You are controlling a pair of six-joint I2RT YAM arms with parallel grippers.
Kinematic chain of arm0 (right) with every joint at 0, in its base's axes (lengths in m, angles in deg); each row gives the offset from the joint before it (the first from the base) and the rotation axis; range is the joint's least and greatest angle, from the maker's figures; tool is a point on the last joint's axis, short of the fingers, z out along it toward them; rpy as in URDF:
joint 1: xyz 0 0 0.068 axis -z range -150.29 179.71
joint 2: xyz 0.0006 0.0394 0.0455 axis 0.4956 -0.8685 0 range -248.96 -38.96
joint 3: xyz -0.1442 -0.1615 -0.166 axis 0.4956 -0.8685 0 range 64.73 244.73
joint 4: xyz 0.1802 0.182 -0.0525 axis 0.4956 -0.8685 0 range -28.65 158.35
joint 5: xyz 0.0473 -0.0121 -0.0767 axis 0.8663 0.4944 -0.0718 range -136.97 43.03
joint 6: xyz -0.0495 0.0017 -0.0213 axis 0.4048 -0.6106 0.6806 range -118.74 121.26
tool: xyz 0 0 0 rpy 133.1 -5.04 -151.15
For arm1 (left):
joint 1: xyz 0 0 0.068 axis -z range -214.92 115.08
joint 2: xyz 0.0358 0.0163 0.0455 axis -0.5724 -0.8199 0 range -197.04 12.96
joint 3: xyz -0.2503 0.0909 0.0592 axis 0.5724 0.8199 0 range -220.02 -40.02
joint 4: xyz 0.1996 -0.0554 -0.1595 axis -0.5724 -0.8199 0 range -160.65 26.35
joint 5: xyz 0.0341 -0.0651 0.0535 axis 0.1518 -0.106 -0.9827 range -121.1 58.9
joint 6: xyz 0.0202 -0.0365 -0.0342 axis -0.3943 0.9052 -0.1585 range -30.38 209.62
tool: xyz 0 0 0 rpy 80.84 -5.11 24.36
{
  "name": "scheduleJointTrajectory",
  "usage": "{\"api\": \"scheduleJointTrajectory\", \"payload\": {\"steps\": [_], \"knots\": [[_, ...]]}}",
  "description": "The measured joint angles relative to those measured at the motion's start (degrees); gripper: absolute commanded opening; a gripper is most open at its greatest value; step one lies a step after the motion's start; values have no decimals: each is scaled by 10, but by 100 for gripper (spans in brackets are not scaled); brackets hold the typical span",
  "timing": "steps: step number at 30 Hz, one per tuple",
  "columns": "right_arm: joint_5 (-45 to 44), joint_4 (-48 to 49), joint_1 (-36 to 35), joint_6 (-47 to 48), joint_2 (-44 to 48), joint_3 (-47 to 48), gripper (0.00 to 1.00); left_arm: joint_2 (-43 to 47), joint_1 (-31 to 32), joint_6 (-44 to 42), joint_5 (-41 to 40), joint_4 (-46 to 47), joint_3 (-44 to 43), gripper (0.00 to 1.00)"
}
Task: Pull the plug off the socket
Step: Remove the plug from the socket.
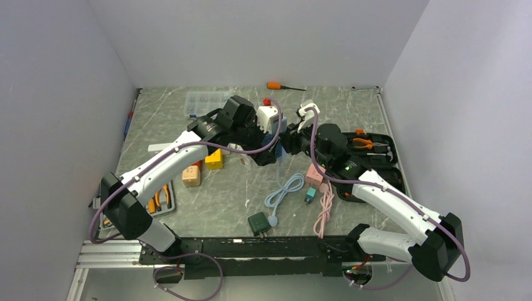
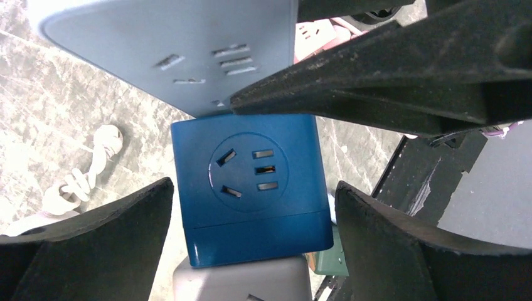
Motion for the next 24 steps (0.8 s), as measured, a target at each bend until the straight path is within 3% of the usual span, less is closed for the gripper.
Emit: {"api": "scheduleJointTrajectory", "payload": {"steps": [3, 6, 7, 9, 11, 14, 15, 19, 24], "knots": [[-5, 0, -3, -1, 0, 0, 0, 0, 0, 1, -2, 3, 0, 64], [-13, 1, -5, -5, 1, -2, 0, 0, 0, 2, -1, 7, -1, 22], [-14, 3, -5, -6, 1, -2, 0, 0, 0, 2, -2, 7, -1, 12], [-17, 8, -5, -11, 4, -7, 0, -1, 1, 3, -5, 8, -2, 2], [-24, 14, -5, -15, 6, -12, 5, -3, 1, 4, -6, 5, -6, 0], [-26, 27, -5, -22, 7, -19, 35, -8, 2, 3, -8, 2, -14, 0], [-26, 31, -5, -24, 7, -21, 40, -8, 2, 3, -8, 1, -15, 0], [-25, 63, -5, -46, 7, -28, 50, -9, 2, 2, -11, -6, -16, 0], [-23, 111, -5, -61, 3, -28, 55, -9, -1, 2, -12, -14, -16, 0]]}}
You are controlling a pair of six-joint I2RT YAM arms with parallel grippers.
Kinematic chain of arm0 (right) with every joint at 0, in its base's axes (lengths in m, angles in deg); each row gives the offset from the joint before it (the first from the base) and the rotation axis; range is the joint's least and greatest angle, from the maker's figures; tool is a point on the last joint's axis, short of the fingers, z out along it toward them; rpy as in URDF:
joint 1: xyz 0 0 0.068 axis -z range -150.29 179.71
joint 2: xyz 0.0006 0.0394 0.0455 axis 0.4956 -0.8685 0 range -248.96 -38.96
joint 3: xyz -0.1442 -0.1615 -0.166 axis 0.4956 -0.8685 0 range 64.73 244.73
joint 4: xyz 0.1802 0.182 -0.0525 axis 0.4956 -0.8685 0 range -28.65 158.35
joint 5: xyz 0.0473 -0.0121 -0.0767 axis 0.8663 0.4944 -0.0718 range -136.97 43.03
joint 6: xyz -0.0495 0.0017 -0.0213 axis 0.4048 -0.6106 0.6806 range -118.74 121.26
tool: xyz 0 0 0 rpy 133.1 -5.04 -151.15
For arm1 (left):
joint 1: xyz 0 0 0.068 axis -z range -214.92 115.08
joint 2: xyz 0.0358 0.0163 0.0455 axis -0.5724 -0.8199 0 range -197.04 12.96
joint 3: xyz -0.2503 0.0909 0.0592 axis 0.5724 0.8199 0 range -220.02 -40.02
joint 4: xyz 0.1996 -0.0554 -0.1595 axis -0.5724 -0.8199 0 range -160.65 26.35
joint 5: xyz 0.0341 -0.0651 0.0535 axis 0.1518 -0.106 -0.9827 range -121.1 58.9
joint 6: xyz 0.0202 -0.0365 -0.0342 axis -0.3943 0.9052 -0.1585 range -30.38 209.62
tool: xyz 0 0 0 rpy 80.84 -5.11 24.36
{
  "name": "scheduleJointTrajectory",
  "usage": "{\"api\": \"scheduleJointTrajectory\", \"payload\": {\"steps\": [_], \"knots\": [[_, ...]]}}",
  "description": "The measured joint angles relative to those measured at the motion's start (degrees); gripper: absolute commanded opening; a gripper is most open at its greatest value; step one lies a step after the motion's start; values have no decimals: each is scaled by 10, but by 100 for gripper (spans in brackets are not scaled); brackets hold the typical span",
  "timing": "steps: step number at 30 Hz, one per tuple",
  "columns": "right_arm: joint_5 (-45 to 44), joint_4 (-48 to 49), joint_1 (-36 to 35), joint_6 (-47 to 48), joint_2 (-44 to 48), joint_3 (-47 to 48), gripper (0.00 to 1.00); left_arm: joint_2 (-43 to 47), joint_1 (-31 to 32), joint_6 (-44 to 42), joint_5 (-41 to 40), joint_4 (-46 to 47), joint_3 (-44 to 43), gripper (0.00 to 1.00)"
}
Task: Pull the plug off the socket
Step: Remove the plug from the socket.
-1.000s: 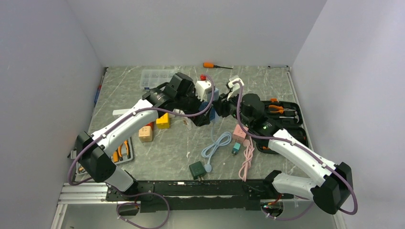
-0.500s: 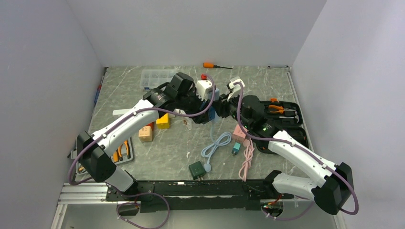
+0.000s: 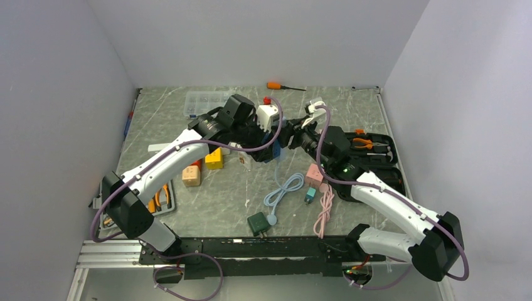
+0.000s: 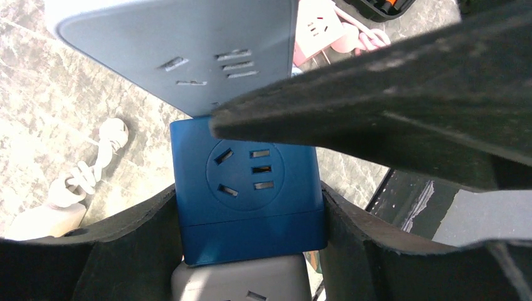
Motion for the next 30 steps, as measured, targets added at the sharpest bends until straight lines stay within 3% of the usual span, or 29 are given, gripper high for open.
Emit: {"api": "scheduleJointTrajectory", "payload": {"steps": [11, 13, 19, 30], "knots": [[12, 27, 0, -8, -58, 0, 52, 0, 0, 0, 9, -12, -10, 0], [14, 36, 0, -9, -62, 0, 45, 0, 0, 0, 14, -15, -13, 0], [27, 60, 9, -6, -77, 0, 0, 2, -2, 0, 22, -21, -14, 0], [29, 67, 8, 13, -85, 0, 0, 2, -8, -13, 17, -27, -15, 0]]}}
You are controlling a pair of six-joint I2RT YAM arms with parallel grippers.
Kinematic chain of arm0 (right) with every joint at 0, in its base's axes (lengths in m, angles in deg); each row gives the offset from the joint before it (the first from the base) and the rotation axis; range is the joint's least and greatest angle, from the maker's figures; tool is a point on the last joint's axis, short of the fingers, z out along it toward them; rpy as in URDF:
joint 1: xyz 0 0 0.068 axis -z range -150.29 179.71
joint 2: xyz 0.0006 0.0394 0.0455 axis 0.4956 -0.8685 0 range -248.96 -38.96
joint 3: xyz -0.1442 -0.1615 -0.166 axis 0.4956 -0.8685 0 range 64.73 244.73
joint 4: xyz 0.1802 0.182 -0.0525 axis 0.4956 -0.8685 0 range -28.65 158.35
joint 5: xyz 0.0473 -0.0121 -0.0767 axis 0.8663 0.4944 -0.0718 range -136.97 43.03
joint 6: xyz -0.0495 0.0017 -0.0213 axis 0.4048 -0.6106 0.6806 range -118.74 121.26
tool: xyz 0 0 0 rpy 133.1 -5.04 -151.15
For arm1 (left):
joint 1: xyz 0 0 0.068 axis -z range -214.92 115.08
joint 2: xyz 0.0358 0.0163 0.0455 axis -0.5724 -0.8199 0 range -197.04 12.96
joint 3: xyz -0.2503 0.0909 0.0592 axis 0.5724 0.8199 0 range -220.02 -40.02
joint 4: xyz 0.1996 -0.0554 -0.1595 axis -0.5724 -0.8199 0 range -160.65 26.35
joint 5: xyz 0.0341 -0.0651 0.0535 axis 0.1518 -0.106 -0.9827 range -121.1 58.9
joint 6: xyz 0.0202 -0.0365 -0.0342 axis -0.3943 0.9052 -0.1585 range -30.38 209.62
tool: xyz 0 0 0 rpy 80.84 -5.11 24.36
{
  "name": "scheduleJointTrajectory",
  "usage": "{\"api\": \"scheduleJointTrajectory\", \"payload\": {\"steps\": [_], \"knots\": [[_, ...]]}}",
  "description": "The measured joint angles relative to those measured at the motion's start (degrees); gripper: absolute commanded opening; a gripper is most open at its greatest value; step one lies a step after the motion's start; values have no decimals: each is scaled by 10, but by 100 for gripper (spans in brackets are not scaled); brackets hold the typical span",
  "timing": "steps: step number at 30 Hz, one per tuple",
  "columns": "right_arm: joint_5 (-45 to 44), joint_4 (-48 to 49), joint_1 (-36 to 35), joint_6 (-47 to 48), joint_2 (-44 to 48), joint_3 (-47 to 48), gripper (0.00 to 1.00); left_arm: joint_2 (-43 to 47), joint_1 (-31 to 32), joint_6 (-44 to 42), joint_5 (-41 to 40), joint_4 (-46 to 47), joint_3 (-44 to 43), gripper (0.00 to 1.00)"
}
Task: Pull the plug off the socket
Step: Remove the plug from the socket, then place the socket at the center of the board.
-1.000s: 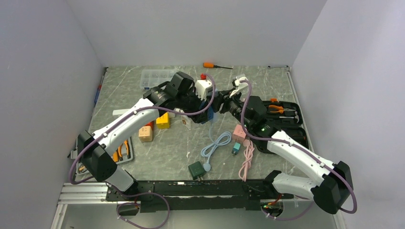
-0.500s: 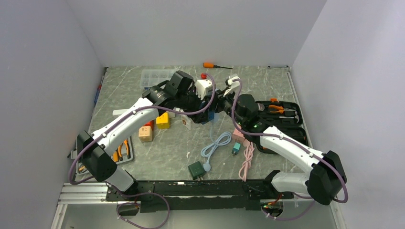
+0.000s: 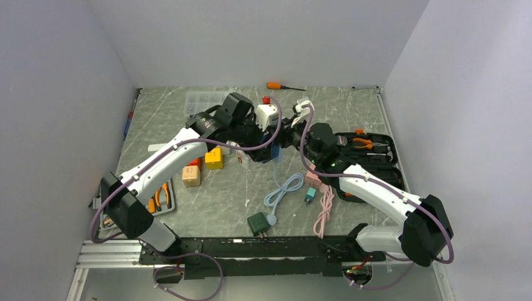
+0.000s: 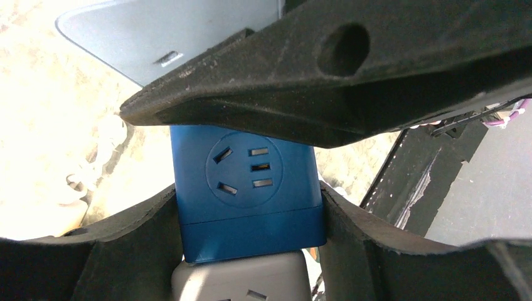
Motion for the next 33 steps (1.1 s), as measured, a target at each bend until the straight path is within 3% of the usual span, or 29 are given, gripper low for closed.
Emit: {"api": "scheduleJointTrajectory", "payload": {"steps": [10, 17, 24, 30, 33], "knots": [[4, 16, 6, 30, -23, 10, 0, 5, -11, -30, -7, 3, 3, 0], [-31, 0, 89, 57, -54, -17, 0, 62, -37, -43, -5, -23, 12, 0], [-6, -2, 109, 49, -92, -19, 0, 85, -42, -47, 7, -23, 12, 0], [48, -7, 131, 12, -206, 42, 0, 52, -45, -76, 3, -73, -24, 0], [63, -25, 151, -10, -271, 89, 6, 41, -60, -98, 5, -99, -46, 0]]}}
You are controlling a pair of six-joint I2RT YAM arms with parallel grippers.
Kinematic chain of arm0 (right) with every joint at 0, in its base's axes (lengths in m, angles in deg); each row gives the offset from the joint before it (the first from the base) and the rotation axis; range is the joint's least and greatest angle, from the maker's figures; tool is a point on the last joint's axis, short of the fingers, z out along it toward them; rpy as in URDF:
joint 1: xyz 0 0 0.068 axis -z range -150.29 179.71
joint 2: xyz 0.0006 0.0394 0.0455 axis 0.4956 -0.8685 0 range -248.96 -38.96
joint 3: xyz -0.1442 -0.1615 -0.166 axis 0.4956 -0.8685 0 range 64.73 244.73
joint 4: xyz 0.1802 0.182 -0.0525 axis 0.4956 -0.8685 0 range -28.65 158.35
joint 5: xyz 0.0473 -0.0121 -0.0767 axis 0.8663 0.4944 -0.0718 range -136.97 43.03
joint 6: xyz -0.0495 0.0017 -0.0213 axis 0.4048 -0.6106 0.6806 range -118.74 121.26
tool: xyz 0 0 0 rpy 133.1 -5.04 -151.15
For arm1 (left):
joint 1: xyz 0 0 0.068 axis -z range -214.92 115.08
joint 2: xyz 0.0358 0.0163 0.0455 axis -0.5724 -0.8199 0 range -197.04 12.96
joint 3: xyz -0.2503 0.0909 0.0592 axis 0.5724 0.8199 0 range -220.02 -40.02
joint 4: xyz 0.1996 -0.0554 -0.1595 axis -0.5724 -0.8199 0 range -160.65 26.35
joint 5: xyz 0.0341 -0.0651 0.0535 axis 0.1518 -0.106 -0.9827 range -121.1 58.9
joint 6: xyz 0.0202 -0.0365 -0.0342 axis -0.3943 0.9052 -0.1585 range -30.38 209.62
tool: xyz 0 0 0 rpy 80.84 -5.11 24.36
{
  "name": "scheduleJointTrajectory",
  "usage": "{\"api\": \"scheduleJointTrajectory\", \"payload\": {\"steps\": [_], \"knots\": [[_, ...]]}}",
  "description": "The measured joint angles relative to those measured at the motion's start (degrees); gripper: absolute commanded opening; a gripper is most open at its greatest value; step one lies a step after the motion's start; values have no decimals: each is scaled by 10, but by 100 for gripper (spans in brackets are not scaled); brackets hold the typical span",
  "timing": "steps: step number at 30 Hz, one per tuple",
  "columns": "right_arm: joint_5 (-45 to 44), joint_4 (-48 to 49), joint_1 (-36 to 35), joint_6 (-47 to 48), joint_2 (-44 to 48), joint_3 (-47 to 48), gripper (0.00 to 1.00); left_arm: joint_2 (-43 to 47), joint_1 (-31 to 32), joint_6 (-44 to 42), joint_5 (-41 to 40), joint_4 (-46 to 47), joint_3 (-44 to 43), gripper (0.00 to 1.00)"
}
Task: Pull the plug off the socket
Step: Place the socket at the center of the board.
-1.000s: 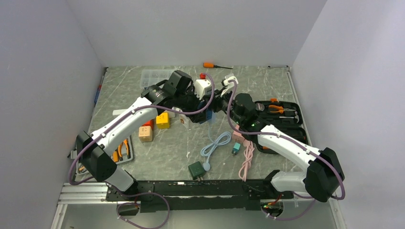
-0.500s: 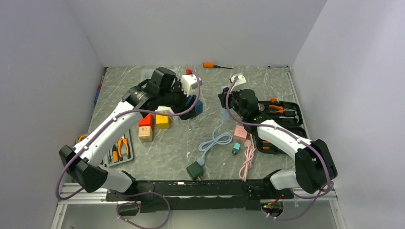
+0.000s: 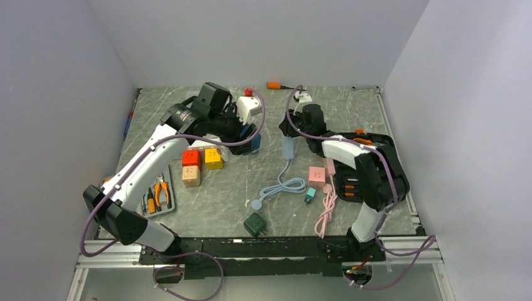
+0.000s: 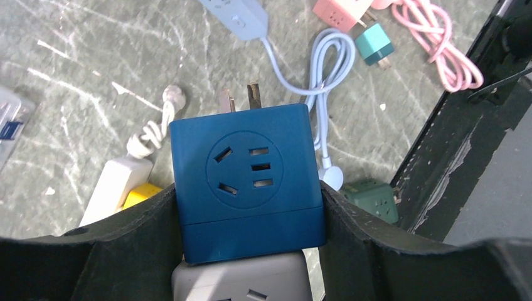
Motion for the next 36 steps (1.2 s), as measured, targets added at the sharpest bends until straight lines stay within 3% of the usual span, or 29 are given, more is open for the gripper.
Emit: {"api": "scheduleJointTrajectory", "payload": {"steps": [8, 18, 25, 33, 36], "knots": [[-6, -97, 23, -24, -138, 164, 47, 2, -26, -59, 9, -51, 5, 0], [-34, -138, 31, -32, -170, 206, 92, 13, -26, -100, 43, -55, 74, 0], [-45, -130, 31, -32, -103, 169, 97, 41, -27, -120, 92, -49, 97, 0], [37, -75, 26, -45, 153, 5, 97, 58, -27, -166, 122, -48, 154, 0], [40, -73, -8, -47, 226, -59, 97, 61, -27, -171, 121, -44, 189, 0]]}}
